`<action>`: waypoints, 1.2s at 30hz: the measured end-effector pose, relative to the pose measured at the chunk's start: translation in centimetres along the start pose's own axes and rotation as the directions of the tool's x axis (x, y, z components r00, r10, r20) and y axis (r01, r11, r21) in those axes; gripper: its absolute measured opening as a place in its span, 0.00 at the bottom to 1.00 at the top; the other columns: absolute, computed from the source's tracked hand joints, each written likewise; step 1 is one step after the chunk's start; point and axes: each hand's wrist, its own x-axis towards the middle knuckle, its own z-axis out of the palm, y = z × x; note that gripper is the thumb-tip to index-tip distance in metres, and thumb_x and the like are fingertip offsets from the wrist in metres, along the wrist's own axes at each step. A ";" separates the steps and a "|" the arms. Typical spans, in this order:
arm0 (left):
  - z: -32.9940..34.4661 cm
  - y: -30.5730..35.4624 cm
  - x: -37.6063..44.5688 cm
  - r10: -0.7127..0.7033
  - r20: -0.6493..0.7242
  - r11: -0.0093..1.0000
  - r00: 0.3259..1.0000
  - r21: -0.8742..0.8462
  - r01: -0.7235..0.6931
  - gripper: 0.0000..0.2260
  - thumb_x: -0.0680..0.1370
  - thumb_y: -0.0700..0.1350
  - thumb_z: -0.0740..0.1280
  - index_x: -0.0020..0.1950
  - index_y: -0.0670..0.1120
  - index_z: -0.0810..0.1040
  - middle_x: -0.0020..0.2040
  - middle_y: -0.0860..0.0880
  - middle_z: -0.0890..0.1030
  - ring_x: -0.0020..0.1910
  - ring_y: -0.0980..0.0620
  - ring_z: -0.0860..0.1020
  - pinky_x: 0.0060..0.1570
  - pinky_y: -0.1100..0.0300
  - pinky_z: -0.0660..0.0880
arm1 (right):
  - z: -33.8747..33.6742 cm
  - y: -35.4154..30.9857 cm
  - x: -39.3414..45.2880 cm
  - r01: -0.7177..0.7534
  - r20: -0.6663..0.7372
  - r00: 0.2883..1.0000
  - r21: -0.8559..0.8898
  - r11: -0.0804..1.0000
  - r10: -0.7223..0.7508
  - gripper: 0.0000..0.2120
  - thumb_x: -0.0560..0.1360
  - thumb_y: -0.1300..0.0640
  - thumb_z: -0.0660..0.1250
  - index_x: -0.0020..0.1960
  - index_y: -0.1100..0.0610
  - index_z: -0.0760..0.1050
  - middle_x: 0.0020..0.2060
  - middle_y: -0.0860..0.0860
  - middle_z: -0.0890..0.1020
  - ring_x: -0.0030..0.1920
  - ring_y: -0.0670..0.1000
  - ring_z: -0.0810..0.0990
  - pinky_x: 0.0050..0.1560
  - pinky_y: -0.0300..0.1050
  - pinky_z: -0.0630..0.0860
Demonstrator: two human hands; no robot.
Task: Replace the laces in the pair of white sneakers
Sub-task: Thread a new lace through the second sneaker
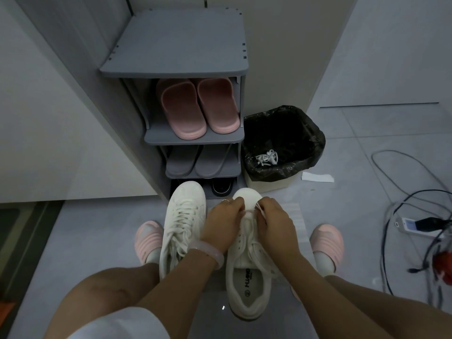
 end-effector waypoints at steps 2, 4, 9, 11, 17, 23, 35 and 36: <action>0.0 0.1 0.0 -0.022 -0.011 1.000 1.000 0.008 0.022 0.07 0.79 0.43 0.58 0.48 0.40 0.72 0.46 0.44 0.76 0.46 0.47 0.74 0.44 0.56 0.67 | 0.0 0.3 0.1 -0.022 0.012 1.000 -0.048 0.999 0.023 0.07 0.79 0.59 0.57 0.53 0.59 0.73 0.47 0.53 0.75 0.42 0.51 0.74 0.38 0.40 0.63; 0.1 -0.1 -0.1 -0.066 -0.016 0.998 0.998 0.000 0.066 0.07 0.79 0.42 0.59 0.49 0.40 0.73 0.47 0.44 0.77 0.47 0.47 0.75 0.46 0.56 0.69 | -0.3 0.9 0.3 -0.048 0.065 0.996 -0.076 0.996 0.053 0.09 0.79 0.60 0.58 0.55 0.58 0.75 0.49 0.53 0.75 0.45 0.53 0.76 0.38 0.41 0.63; -0.1 -0.6 -0.3 -0.178 0.000 0.972 0.984 -0.159 0.176 0.03 0.75 0.40 0.65 0.46 0.41 0.77 0.40 0.48 0.77 0.41 0.54 0.73 0.39 0.67 0.66 | -1.0 1.6 0.2 0.002 0.173 0.985 -0.071 0.997 0.010 0.07 0.77 0.61 0.60 0.52 0.58 0.75 0.43 0.52 0.72 0.43 0.54 0.75 0.36 0.41 0.62; -0.2 -0.6 -0.2 -0.196 0.016 0.963 0.980 -0.188 0.195 0.01 0.74 0.38 0.65 0.44 0.42 0.76 0.39 0.50 0.75 0.40 0.55 0.72 0.38 0.68 0.65 | -1.0 1.6 0.2 0.040 0.198 0.980 -0.088 0.995 -0.021 0.06 0.77 0.60 0.60 0.51 0.59 0.74 0.42 0.50 0.70 0.41 0.53 0.73 0.36 0.42 0.62; 0.1 0.2 -0.1 -0.125 -0.028 0.984 0.992 -0.133 0.120 0.11 0.70 0.33 0.63 0.35 0.48 0.67 0.36 0.53 0.69 0.39 0.53 0.69 0.37 0.63 0.62 | -0.1 1.5 -0.3 -0.033 0.151 0.988 -0.078 0.996 0.044 0.06 0.77 0.59 0.59 0.44 0.54 0.62 0.33 0.47 0.70 0.33 0.47 0.68 0.28 0.35 0.57; 0.1 -0.1 -0.6 -0.096 -0.012 0.990 0.995 -0.105 0.094 0.04 0.73 0.34 0.62 0.43 0.39 0.76 0.43 0.45 0.76 0.44 0.47 0.74 0.45 0.59 0.69 | -0.1 1.3 -0.4 -0.165 0.138 0.978 0.060 0.984 0.156 0.12 0.77 0.57 0.60 0.38 0.50 0.59 0.30 0.46 0.69 0.31 0.46 0.69 0.28 0.35 0.59; -0.8 0.3 -1.8 -0.229 0.363 0.861 0.903 -0.358 0.362 0.14 0.75 0.43 0.63 0.58 0.50 0.64 0.35 0.51 0.72 0.32 0.55 0.73 0.27 0.66 0.71 | -0.5 -1.3 -0.4 -0.216 0.255 0.929 -0.208 0.954 0.266 0.07 0.76 0.53 0.59 0.47 0.58 0.69 0.45 0.55 0.76 0.43 0.52 0.74 0.38 0.41 0.66; -0.8 0.4 -1.8 -0.221 0.379 0.859 0.899 -0.360 0.363 0.16 0.74 0.43 0.64 0.59 0.49 0.63 0.36 0.51 0.71 0.32 0.55 0.73 0.27 0.66 0.71 | -0.6 -1.3 -0.2 -0.223 0.260 0.928 -0.189 0.956 0.268 0.08 0.76 0.53 0.60 0.41 0.56 0.66 0.42 0.53 0.74 0.41 0.51 0.72 0.35 0.40 0.64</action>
